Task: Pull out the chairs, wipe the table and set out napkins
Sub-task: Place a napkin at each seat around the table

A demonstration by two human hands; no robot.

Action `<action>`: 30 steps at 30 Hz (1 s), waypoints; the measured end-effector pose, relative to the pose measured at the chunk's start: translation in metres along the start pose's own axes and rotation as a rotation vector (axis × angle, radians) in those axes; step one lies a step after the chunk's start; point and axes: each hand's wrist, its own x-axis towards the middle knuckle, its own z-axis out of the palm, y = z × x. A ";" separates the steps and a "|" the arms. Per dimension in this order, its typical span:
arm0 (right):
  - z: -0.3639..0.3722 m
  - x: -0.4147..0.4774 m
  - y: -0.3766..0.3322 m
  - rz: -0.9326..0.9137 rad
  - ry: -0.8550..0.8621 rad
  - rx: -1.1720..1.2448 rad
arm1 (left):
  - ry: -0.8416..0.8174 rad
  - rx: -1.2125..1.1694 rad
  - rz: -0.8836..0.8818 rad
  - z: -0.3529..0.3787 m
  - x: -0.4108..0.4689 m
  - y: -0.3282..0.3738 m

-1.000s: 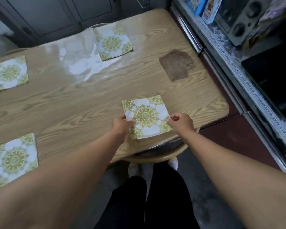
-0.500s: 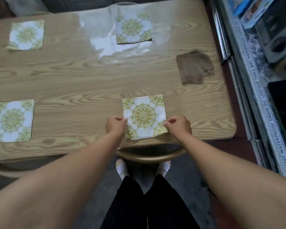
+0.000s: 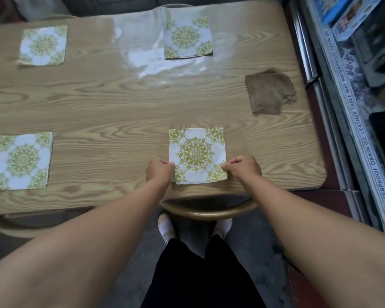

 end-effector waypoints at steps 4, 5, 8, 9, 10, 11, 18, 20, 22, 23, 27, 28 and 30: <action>-0.001 0.001 0.000 0.002 -0.014 0.014 | 0.000 0.021 0.026 0.000 -0.001 -0.003; -0.001 0.002 0.000 0.002 -0.021 0.021 | 0.001 0.016 0.031 0.000 -0.001 -0.004; -0.001 0.002 0.000 0.019 -0.035 0.057 | 0.002 -0.016 0.042 0.001 -0.002 -0.006; -0.001 0.002 0.001 0.024 -0.034 0.065 | 0.002 -0.030 0.044 0.001 -0.002 -0.007; -0.001 0.002 0.001 0.026 -0.029 0.068 | 0.002 -0.046 0.043 0.001 -0.002 -0.007; -0.001 0.002 0.001 0.026 -0.021 0.071 | 0.001 -0.066 0.039 0.001 -0.002 -0.008; 0.002 0.002 0.000 0.064 0.056 0.166 | 0.011 -0.320 -0.099 0.004 -0.004 -0.007; 0.003 0.003 -0.001 0.086 0.066 0.200 | 0.031 -0.393 -0.153 0.005 -0.004 -0.004; 0.005 0.004 -0.002 0.104 0.071 0.223 | 0.043 -0.439 -0.193 0.006 -0.005 0.000; 0.005 0.005 -0.003 0.113 0.070 0.234 | 0.049 -0.463 -0.210 0.006 -0.006 0.002; 0.006 0.005 -0.007 0.144 0.088 0.275 | 0.065 -0.510 -0.257 0.007 -0.005 0.006; 0.007 0.005 -0.008 0.150 0.093 0.281 | 0.069 -0.511 -0.264 0.008 -0.005 0.006; 0.008 0.006 -0.008 0.156 0.097 0.281 | 0.086 -0.500 -0.276 0.009 -0.004 0.005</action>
